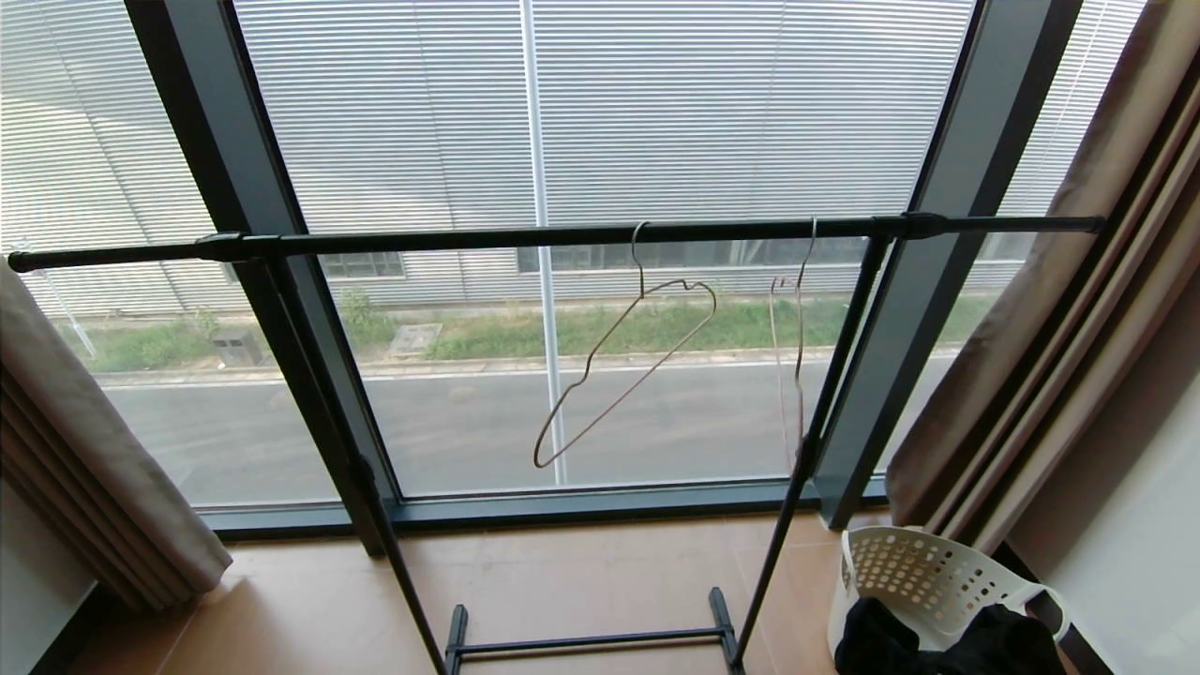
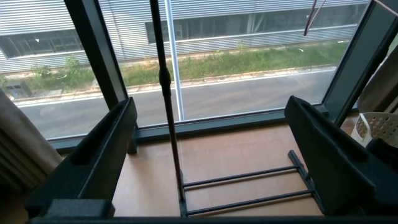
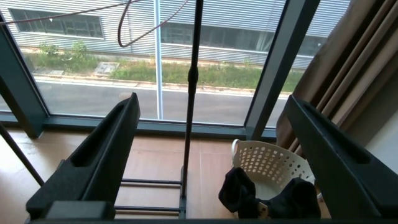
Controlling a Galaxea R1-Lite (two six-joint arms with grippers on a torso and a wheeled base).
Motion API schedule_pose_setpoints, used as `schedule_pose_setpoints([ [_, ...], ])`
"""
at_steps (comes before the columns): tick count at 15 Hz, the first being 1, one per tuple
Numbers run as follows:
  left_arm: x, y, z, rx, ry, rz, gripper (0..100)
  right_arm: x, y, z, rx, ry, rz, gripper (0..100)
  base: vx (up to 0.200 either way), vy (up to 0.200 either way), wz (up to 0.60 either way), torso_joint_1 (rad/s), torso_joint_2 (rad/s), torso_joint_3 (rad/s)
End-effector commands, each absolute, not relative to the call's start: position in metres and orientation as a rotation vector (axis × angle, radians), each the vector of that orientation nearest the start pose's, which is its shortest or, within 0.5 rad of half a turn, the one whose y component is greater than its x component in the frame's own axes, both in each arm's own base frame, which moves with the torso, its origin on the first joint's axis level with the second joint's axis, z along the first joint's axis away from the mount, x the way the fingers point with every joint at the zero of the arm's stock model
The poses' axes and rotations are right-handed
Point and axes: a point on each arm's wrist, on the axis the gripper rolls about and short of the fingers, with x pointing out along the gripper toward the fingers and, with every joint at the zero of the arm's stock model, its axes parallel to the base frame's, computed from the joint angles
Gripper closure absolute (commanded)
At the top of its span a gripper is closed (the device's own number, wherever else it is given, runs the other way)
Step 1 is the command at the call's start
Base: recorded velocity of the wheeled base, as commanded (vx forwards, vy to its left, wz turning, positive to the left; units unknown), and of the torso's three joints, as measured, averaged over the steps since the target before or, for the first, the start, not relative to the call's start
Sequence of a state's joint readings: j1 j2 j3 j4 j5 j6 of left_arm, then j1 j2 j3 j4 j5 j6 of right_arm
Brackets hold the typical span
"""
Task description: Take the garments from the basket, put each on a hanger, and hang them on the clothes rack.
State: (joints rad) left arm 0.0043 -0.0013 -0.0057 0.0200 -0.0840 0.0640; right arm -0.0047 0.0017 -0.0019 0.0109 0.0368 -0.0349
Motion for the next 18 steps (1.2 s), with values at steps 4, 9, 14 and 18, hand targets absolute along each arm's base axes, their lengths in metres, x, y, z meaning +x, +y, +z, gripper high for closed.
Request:
schedule_pose_setpoints([
  [4,-0.0233,-0.002,0.0751,0.064,0.011,-0.08,0,-0.0228,0.0009,0.0753,-0.037,0.01,0.032,0,0.0,0.0,0.0,-0.155,0.37,0.2],
  [9,-0.0233,-0.002,0.0751,0.062,0.011,-0.08,0,-0.0227,0.0009,0.0749,-0.035,0.012,0.032,0,0.0,0.0,0.0,-0.181,0.42,0.24],
  [14,-0.0233,-0.002,0.0751,0.062,0.011,-0.079,0,-0.0227,0.0009,0.0749,-0.038,0.012,0.032,0,0.0,0.0,0.0,-0.221,0.55,0.326],
  [18,-0.0233,-0.002,0.0751,0.058,0.011,-0.08,0,-0.0227,0.001,0.0749,-0.038,0.012,0.034,0,0.0,0.0,0.0,-0.21,0.53,0.326],
])
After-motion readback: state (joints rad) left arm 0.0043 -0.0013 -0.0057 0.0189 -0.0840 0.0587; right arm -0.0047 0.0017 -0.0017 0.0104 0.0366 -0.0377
